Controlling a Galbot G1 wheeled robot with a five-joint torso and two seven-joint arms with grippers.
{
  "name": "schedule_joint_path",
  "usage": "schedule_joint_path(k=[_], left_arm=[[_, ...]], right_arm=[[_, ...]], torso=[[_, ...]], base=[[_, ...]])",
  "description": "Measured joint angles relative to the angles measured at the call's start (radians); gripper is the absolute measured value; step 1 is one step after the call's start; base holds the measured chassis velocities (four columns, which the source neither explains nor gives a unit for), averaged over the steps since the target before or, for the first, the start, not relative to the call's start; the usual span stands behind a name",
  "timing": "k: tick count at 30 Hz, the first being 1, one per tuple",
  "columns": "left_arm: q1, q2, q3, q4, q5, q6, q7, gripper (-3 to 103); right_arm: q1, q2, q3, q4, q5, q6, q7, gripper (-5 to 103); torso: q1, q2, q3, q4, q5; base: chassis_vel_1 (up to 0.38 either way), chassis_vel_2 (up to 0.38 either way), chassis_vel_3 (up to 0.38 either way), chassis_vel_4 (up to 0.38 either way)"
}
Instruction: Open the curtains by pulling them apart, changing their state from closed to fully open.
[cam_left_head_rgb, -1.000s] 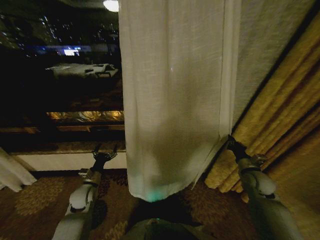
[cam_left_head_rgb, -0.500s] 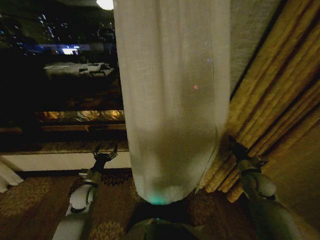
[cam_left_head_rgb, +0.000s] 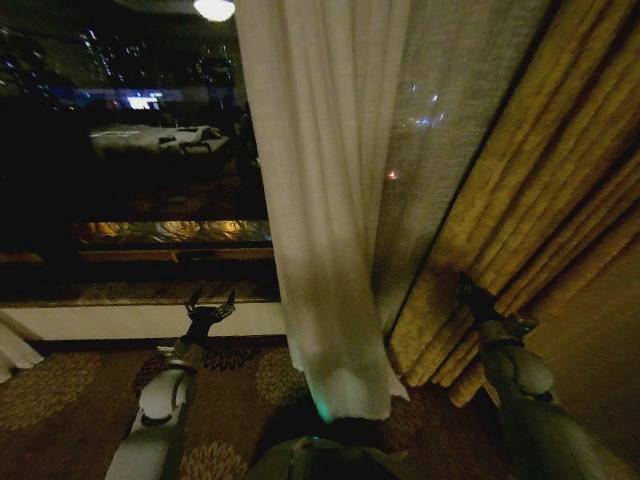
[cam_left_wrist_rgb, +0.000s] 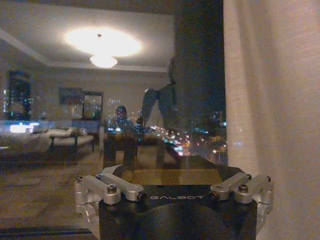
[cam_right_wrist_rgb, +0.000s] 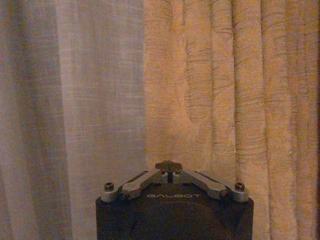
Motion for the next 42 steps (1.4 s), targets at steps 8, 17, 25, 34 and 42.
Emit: schedule_joint_path(k=[8,17,25,34,42], left_arm=[[0.002,0.001,0.000,-0.001,0.000,0.000,0.000,100],[-0.001,0.004,0.003,-0.002,0.000,0.005,-0.001,100],[-0.003,0.009,0.002,0.001,-0.001,0.005,-0.001,100],[-0.005,0.009,0.001,0.003,-0.001,0.006,-0.001,100],[-0.008,0.009,0.005,0.005,-0.001,0.008,0.000,100]], right_arm=[[-0.012,0.010,0.000,-0.006,-0.017,0.013,-0.006,28],[-0.018,0.018,-0.009,-0.006,-0.039,0.014,-0.006,61],[-0.018,0.023,-0.010,-0.008,-0.071,0.012,-0.007,88],[-0.017,0.028,-0.016,-0.007,-0.089,0.005,-0.006,100],[-0.014,0.033,-0.021,-0.007,-0.098,0.004,-0.005,100]], torso=[[0.000,0.000,0.000,0.0001,-0.0001],[0.000,0.000,0.000,0.0001,0.0001],[0.000,0.000,0.000,0.0001,0.0001],[0.000,0.000,0.000,0.0001,0.0001],[0.000,0.000,0.000,0.0000,0.0003]], base=[[0.000,0.000,0.000,0.000],[0.000,0.000,0.000,0.000],[0.000,0.000,0.000,0.000],[0.000,0.000,0.000,0.000],[0.058,0.063,-0.049,-0.062]])
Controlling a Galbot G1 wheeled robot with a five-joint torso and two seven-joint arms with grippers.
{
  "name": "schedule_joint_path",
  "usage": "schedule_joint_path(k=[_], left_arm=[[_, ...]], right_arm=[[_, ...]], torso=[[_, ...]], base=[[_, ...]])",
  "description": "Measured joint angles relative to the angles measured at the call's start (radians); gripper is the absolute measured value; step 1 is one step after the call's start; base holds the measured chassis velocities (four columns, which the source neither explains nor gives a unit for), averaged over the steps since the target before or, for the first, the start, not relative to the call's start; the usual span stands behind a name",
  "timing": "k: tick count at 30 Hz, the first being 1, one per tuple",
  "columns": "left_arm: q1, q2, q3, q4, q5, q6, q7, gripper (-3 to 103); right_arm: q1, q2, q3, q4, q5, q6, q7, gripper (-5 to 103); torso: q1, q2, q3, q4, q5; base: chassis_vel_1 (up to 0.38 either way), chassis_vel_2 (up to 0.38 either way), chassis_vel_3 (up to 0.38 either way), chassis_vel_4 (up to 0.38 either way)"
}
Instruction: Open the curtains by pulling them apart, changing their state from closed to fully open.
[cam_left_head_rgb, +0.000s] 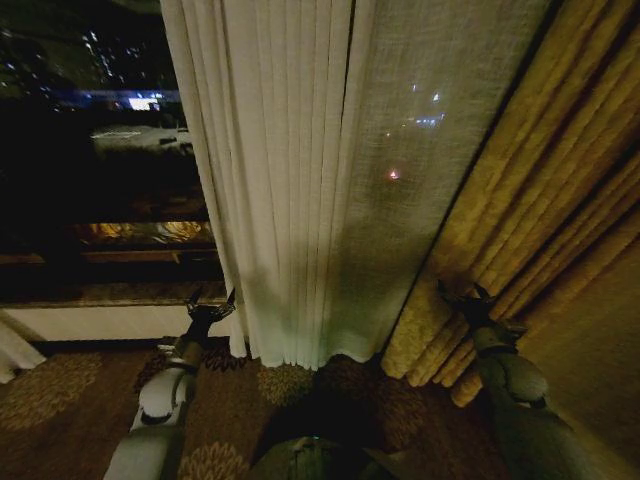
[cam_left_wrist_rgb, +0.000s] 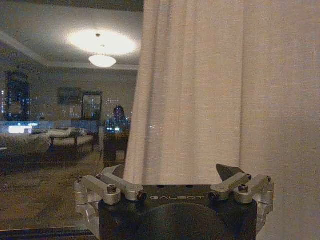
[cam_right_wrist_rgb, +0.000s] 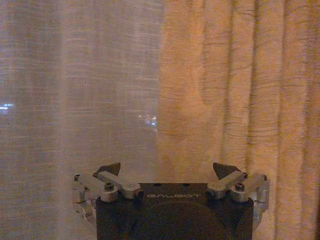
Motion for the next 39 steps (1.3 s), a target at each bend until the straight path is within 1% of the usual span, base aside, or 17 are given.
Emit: schedule_joint_path(k=[9,13,21,39], left_arm=[[-0.001,-0.001,0.000,0.002,0.000,0.000,0.000,100],[0.000,-0.003,0.001,0.003,0.000,0.000,0.000,100],[-0.003,-0.002,-0.002,0.002,-0.004,0.001,0.000,100],[-0.006,-0.005,0.007,0.007,-0.005,0.004,0.000,100]], right_arm=[[0.002,0.002,-0.001,0.000,-0.001,-0.001,0.001,100],[0.001,0.004,-0.001,0.000,-0.001,-0.001,0.001,100],[0.001,0.004,0.002,0.005,-0.001,-0.002,0.002,100],[0.001,0.012,-0.002,0.005,-0.001,-0.002,0.003,100]], torso=[[0.000,0.000,0.000,-0.0001,-0.0005],[0.000,0.000,0.000,0.0003,-0.0001],[0.000,0.000,0.000,-0.0001,-0.0003],[0.000,0.000,0.000,0.0001,-0.0001]], base=[[0.181,0.183,-0.183,-0.198],[0.236,0.200,-0.209,-0.199],[0.196,0.180,-0.190,-0.181],[0.178,0.180,-0.179,-0.174]])
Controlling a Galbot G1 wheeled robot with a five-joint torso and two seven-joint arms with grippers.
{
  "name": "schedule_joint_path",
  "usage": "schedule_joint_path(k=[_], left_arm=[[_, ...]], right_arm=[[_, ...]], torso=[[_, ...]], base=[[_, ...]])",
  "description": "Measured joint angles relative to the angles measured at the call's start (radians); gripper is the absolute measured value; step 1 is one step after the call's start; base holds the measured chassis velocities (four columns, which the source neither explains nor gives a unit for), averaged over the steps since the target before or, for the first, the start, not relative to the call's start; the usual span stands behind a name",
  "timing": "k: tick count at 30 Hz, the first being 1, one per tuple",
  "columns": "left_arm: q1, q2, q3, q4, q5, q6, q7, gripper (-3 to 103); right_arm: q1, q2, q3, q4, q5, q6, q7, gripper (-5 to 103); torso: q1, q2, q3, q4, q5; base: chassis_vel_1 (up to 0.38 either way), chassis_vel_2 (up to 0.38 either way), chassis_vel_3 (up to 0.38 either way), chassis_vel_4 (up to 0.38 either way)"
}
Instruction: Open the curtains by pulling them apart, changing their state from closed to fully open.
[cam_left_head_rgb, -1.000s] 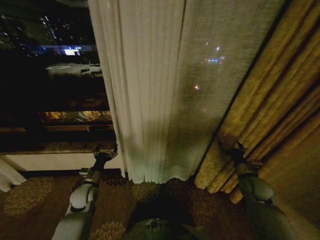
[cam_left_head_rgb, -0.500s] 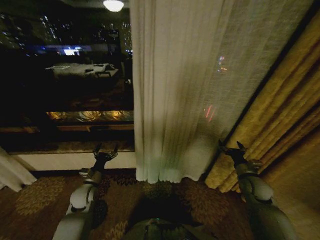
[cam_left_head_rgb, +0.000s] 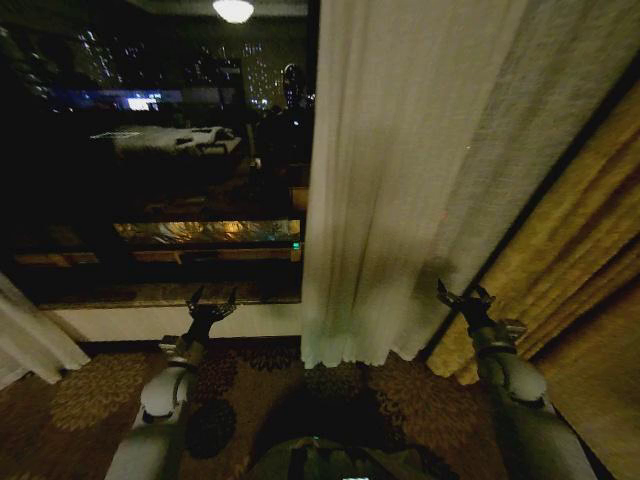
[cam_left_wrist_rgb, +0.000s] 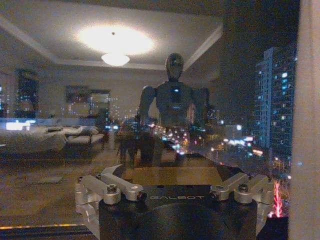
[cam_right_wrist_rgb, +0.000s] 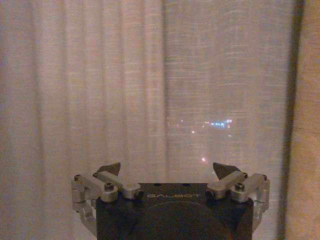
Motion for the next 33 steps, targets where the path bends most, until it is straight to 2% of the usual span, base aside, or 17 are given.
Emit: schedule_joint_path(k=[33], left_arm=[[-0.002,-0.005,0.009,-0.004,0.004,0.013,0.000,100]], right_arm=[[-0.001,0.016,-0.025,0.019,-0.010,-0.002,0.000,100]], torso=[[0.000,0.000,0.000,0.0000,0.0001]], base=[[0.171,0.175,-0.173,-0.172]])
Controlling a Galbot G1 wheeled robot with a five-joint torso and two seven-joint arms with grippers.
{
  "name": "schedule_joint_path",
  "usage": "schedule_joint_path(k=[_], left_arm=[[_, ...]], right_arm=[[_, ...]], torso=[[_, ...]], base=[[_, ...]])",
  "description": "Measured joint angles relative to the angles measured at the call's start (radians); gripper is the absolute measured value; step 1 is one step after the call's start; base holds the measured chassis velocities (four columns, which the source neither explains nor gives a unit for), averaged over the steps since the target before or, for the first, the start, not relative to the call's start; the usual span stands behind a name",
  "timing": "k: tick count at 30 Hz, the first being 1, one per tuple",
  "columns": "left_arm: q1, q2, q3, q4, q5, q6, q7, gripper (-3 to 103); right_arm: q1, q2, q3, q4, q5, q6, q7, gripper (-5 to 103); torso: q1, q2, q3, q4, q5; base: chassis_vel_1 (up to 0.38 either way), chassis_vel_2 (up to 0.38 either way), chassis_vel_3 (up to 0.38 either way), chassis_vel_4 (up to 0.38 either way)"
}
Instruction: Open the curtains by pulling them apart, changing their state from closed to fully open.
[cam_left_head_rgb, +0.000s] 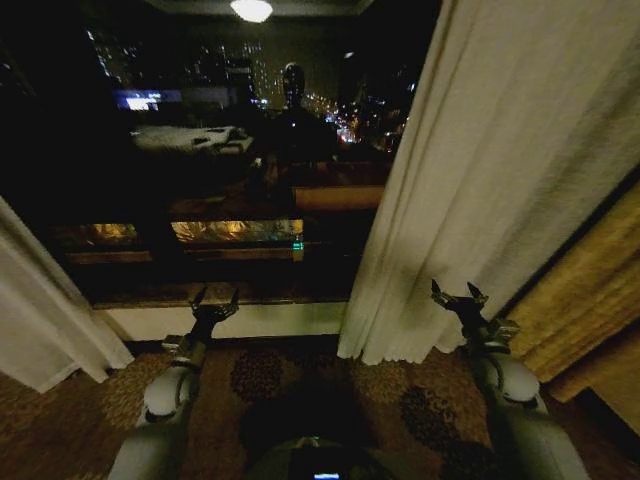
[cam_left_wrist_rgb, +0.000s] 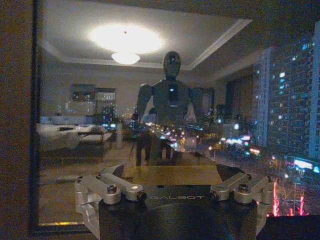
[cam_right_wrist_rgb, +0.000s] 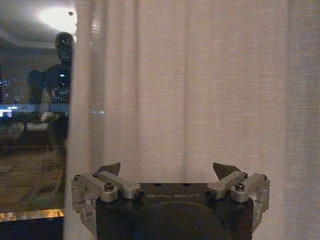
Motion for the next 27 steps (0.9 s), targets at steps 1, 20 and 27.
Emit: schedule_joint_path(k=[1,20,27], left_arm=[[0.000,0.000,0.000,0.000,0.000,0.000,0.000,100],[-0.003,0.000,0.003,0.012,0.003,0.001,0.002,100],[-0.005,0.000,0.003,0.017,0.005,0.000,0.003,100]], right_arm=[[0.000,0.000,0.000,0.000,0.000,0.000,0.000,100],[0.004,0.012,-0.010,-0.016,-0.032,0.014,-0.020,100],[0.006,0.011,-0.010,-0.022,-0.032,0.007,-0.026,100]], torso=[[0.000,0.000,0.000,0.0000,0.0000],[0.000,0.000,0.000,0.0000,-0.0003],[0.000,0.000,0.000,0.0000,-0.0002]], base=[[0.165,0.172,-0.180,-0.155],[0.031,0.028,-0.033,-0.031],[0.000,0.000,0.000,0.000]])
